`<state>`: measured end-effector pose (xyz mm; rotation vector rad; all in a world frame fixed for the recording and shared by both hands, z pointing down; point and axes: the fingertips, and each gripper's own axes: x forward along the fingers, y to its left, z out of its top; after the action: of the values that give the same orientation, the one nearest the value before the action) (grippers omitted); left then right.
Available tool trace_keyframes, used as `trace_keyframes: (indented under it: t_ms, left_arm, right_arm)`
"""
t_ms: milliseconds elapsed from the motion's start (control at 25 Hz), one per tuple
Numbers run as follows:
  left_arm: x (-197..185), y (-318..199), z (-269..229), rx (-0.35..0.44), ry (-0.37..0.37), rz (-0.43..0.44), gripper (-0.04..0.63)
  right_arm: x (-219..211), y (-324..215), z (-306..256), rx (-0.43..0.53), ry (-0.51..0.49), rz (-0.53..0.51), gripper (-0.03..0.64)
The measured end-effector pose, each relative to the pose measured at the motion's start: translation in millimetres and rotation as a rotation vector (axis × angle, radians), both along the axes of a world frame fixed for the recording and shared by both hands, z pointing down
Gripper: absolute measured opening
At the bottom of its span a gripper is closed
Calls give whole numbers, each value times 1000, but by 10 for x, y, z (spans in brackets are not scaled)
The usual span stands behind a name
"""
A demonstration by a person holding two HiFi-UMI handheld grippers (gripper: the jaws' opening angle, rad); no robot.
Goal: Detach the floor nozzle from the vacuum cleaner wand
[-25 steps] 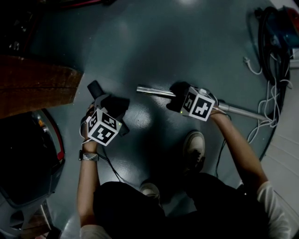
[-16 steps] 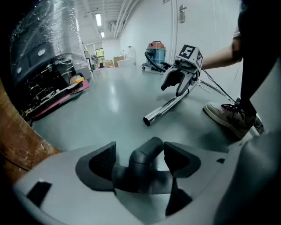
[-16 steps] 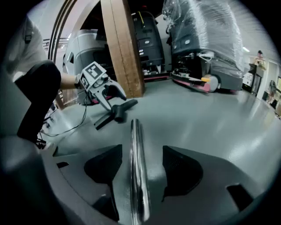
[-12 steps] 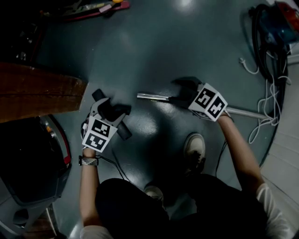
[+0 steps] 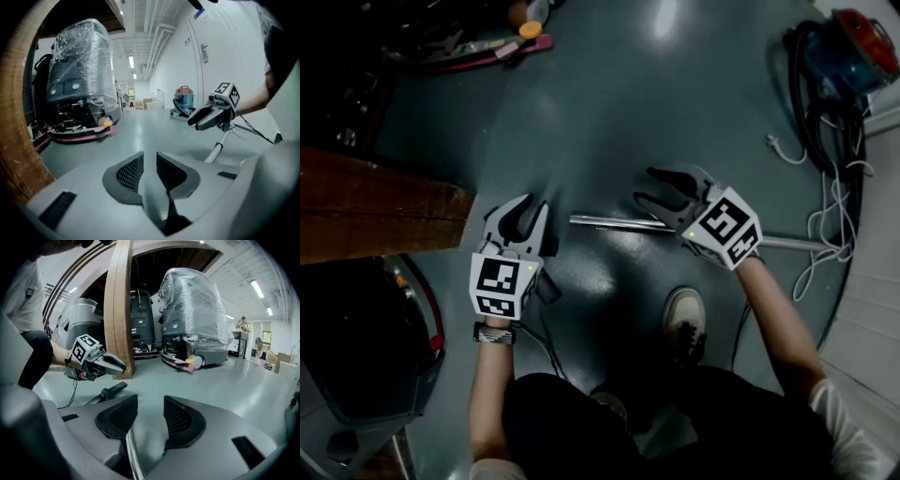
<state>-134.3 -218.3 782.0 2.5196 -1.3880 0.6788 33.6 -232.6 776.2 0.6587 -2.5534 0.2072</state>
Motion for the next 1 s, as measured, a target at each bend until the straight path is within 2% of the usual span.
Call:
trace_keyframes:
  t_ms: [120, 160, 280, 400, 720, 1000]
  left_arm:
    - [26, -129, -386, 109, 35, -38, 19]
    - [31, -165, -505, 149, 41, -49, 2]
    - [64, -242, -790, 267, 23, -67, 2]
    - [147, -266, -1029, 344, -4, -62, 2]
    - [111, -307, -1614, 427, -15, -101, 2]
    - [185, -318, -1663, 450, -45, -85, 2]
  right_arm:
    - [20, -153, -326, 118, -35, 63, 71]
    - [27, -198, -444, 159, -56, 87, 52]
    - [35, -279, -785, 246, -130, 137, 32]
    - [40, -306, -1072, 316, -166, 160, 28]
    - [114, -328, -1670, 445, -199, 189, 28]
    - [74, -320, -1682, 462, -175, 178, 27]
